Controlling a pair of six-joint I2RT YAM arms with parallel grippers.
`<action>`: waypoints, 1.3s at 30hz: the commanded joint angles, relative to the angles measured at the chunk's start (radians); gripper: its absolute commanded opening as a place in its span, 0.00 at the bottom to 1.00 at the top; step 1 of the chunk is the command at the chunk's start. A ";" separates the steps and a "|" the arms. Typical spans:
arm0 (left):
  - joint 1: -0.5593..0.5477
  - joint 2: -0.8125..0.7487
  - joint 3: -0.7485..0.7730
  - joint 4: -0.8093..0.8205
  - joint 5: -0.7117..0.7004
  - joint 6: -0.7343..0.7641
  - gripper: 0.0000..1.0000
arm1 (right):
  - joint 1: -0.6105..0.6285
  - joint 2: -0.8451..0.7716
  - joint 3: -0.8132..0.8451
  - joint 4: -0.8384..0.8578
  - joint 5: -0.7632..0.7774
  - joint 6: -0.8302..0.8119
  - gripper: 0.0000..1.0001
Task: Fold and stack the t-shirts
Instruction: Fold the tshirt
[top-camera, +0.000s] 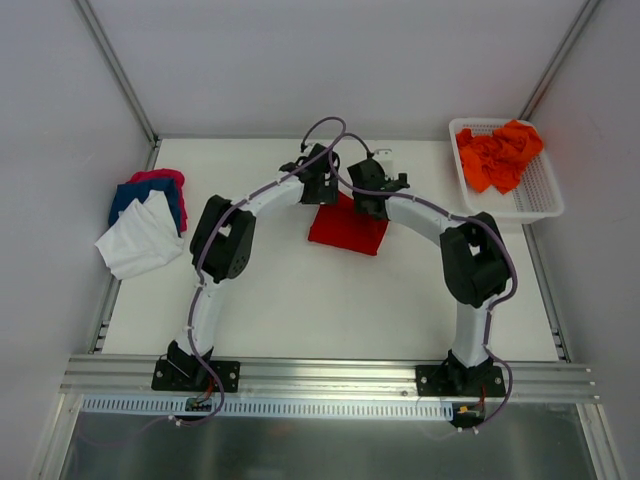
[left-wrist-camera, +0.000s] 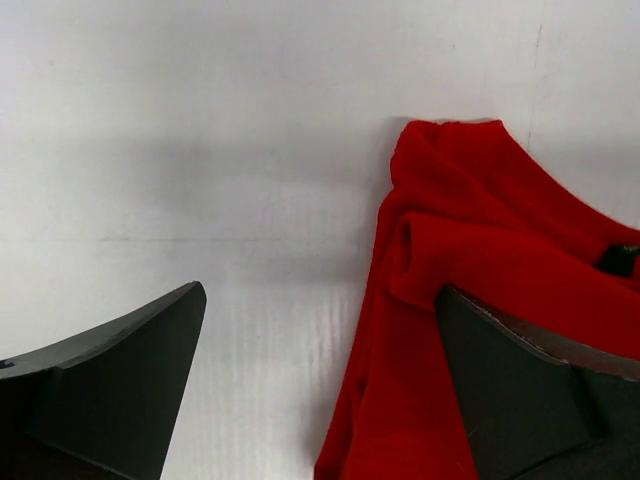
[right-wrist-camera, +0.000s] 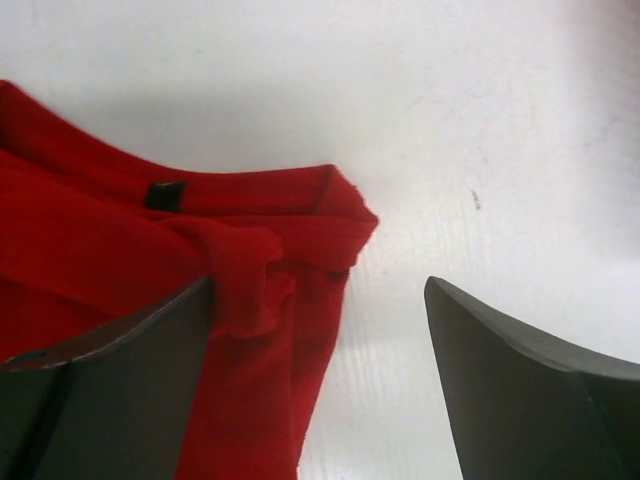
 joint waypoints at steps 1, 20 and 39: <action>-0.018 -0.144 -0.029 0.023 -0.115 0.078 0.99 | -0.002 -0.085 0.021 -0.009 0.103 -0.043 0.88; -0.149 -0.528 -0.449 0.097 -0.037 -0.093 0.00 | 0.101 -0.498 -0.371 0.084 -0.183 0.031 0.00; -0.153 -0.416 -0.448 0.240 0.063 -0.120 0.00 | 0.121 -0.349 -0.371 0.232 -0.324 0.052 0.00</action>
